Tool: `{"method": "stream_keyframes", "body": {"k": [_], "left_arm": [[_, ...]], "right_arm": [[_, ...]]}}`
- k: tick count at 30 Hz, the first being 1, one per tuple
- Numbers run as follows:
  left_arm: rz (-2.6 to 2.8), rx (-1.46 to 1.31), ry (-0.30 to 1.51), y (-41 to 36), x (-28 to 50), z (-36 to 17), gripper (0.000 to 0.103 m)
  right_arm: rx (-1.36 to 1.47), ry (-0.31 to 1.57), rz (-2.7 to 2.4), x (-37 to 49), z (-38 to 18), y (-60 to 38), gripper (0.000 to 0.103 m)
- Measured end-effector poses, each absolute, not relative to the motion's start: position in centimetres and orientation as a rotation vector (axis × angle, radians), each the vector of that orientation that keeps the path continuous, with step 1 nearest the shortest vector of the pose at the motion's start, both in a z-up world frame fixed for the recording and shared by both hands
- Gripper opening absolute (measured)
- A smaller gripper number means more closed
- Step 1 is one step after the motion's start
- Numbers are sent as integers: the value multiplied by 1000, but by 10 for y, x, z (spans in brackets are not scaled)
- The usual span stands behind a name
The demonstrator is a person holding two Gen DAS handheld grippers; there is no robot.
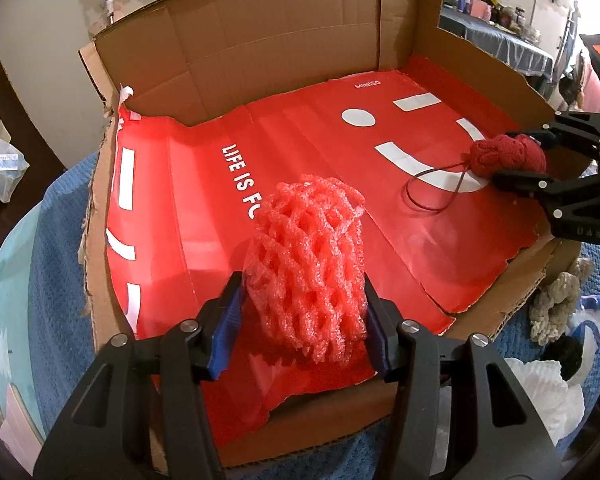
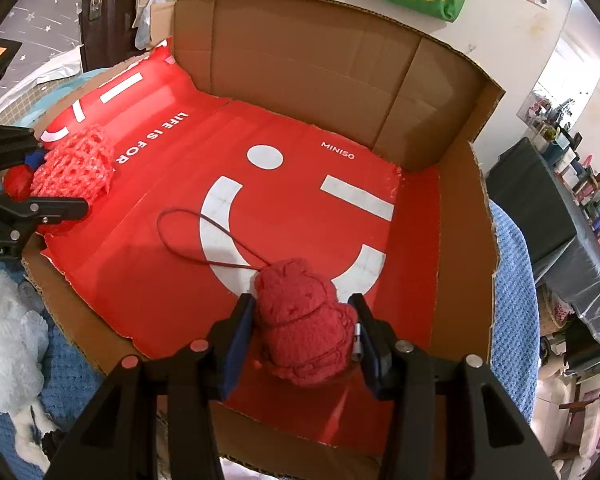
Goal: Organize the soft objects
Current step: 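Open left tool releasing foam net while right tool releases red ball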
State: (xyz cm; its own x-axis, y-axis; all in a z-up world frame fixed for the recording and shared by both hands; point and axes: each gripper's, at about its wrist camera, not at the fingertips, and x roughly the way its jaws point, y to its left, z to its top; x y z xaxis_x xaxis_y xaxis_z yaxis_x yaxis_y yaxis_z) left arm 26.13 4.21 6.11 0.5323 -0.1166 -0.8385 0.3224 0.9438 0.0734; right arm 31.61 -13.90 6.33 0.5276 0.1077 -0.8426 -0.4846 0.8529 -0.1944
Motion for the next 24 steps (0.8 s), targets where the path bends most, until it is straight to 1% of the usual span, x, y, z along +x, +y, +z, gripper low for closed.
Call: {"method": "stream_keyframes", "body": {"k": [6,13,20,24], "left_arm": [[-276,208,977,44,261,64,55],[-281,187,964,44,258,68,64],[-273,182,939,43,254,75,67],[-271,172,922,44,249,80,70]], "right_arm": [[-438,962,367,318,62,-139,51],[-431,967,372,318,62,-138,51],[-412,968,391,315,64,-138,58],[-406,961,404,308,68,-137,65]]}}
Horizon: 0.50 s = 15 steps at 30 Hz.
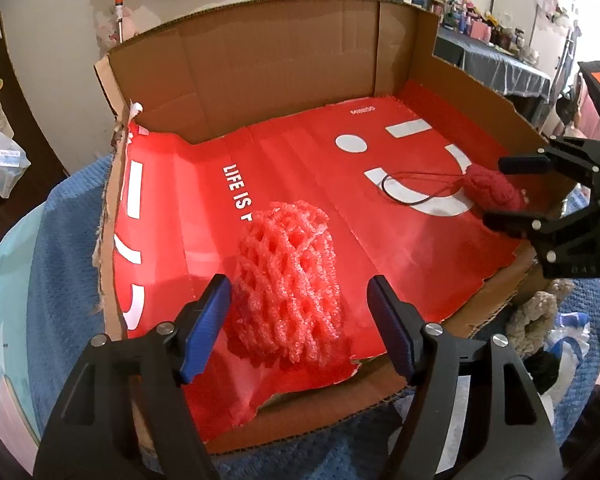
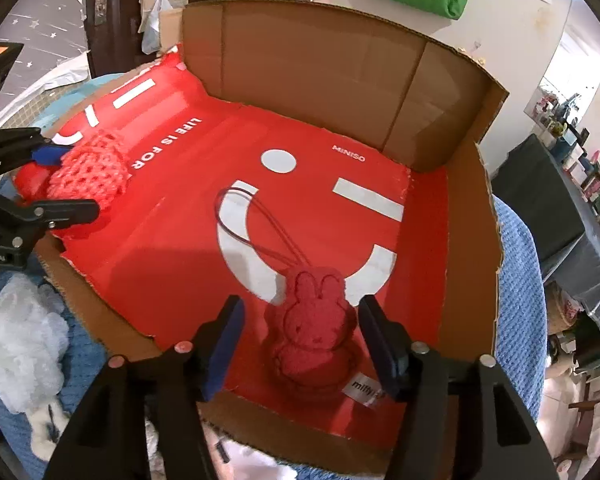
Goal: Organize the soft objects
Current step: 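Open left tool releasing foam net while right tool releases red ball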
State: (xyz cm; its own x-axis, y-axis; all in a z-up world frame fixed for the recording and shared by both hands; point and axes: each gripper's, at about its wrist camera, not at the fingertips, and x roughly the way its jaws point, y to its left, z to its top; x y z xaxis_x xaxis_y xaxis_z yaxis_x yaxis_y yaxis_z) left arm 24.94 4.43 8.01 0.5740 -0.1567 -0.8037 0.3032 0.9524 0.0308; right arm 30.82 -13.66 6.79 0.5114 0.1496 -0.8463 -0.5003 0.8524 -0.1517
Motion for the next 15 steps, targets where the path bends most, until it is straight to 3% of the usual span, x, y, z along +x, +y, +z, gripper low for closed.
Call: {"method": "stream_keyframes", "body": {"k": [4,9,11,15], "left_arm": [[-261,162,884,44,241,89,77],[-240,160,808,42,221,104,78],[-232,157,771,41,212,112,78],[-217,147,685,40,186,129,85]], "right_arm": [[-397,931,406,299,77,-136,73],[-328,881,417,286,101,-143,77],[-311,845,416,279,113,-146,85],[-271,776,417,260,136,-151,86]]}}
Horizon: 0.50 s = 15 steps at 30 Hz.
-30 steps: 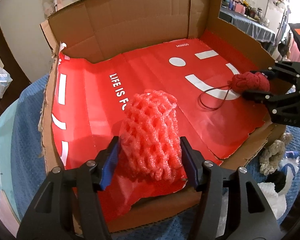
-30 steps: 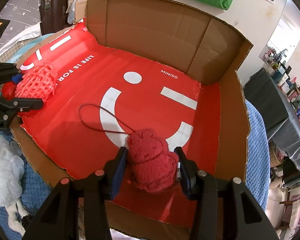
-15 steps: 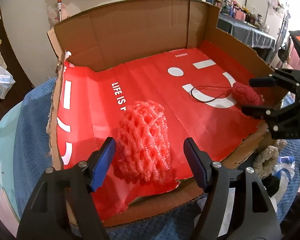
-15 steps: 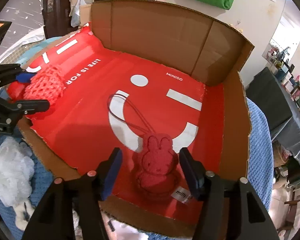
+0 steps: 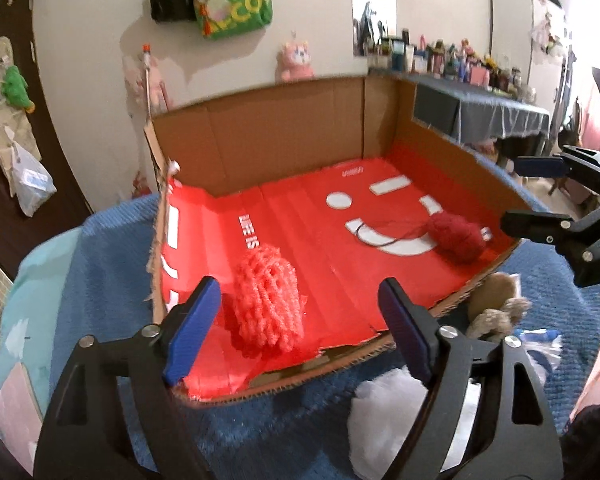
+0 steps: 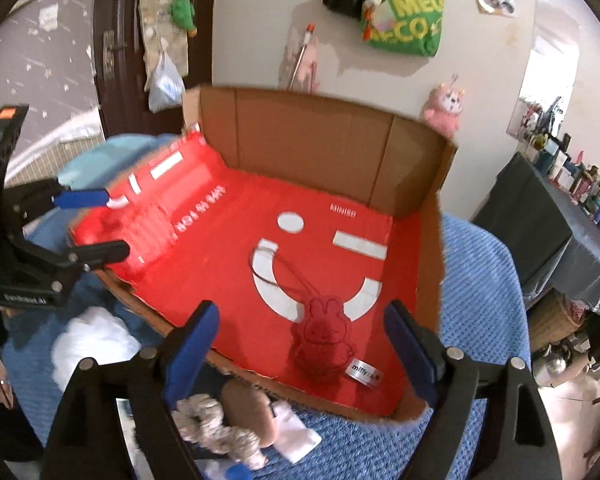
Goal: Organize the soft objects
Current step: 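Open left tool releasing foam net while right tool releases red ball, then grasp white bath puff with left tool while right tool grasps blue-white cloth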
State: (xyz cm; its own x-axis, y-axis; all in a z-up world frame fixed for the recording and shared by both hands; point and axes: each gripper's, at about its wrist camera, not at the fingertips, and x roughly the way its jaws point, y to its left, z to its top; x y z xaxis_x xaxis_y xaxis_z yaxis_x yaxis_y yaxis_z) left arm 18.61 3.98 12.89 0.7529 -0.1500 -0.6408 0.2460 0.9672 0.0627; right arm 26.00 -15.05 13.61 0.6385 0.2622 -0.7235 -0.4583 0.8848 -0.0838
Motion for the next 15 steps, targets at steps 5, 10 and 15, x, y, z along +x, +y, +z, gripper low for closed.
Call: {"method": "stream_keyframes", "body": {"k": [5,10,15], "left_arm": [[-189,126,578,39,145,143,90],[-174,76,516,39,109,149,97],[-145,76,466,33,79,148,97]], "right_arm": [[-221,660,409,224,167,-158,99],[-199,537,381,178,187,-166,103],[-186,475,354,142,189,-170,103]]}}
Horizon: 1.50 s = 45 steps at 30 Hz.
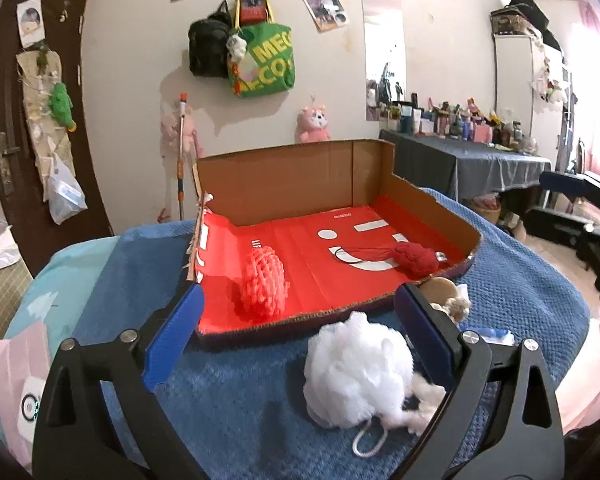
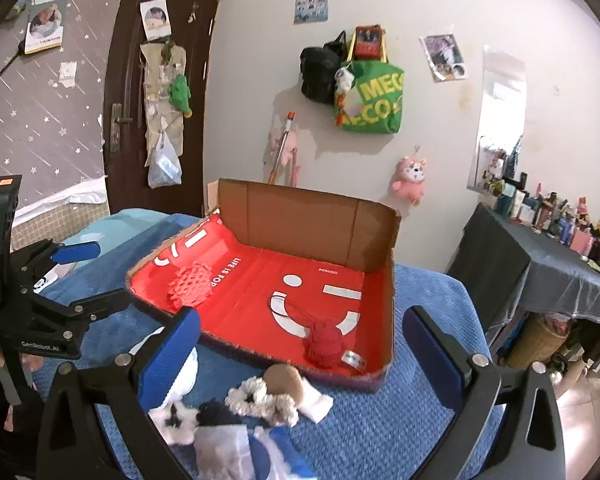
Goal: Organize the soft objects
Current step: 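Grasp white bath puff with left tool while right tool grasps blue-white cloth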
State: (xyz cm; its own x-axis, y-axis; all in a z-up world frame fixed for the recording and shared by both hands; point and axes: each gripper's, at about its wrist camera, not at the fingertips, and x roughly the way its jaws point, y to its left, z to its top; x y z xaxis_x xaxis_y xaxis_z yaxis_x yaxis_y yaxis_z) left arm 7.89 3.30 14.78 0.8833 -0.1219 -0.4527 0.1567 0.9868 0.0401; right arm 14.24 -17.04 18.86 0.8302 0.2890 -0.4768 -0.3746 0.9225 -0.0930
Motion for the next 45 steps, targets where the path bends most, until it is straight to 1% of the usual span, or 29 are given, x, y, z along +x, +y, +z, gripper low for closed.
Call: {"method": "stream_keyframes", "body": {"k": [6,9,17,22,34,40,45], "left_arm": [[-118,21,454,32,50,132,98],[-124,23,482,28,44,116,98],[-155,-8,571,19,42,77,98],[-159,-16,605,18,48,67,98],[-185,-5,675,8,80,64,98],[-195,16,714,2,100,59,98],[-208,32,755,-2,108,53,98]], "right_arm": [[-186,457,303,112,165,-175,103],[-158,469,292,103,147,-180,103],[-110,542,250,93,102,-196,103],[-97,625,240,99,77,-204,103],[-143,714,275,107,62,-210,103],[-211,759,277,113,49,-203,103],[-191,784,276,125,43,-206,103]]}}
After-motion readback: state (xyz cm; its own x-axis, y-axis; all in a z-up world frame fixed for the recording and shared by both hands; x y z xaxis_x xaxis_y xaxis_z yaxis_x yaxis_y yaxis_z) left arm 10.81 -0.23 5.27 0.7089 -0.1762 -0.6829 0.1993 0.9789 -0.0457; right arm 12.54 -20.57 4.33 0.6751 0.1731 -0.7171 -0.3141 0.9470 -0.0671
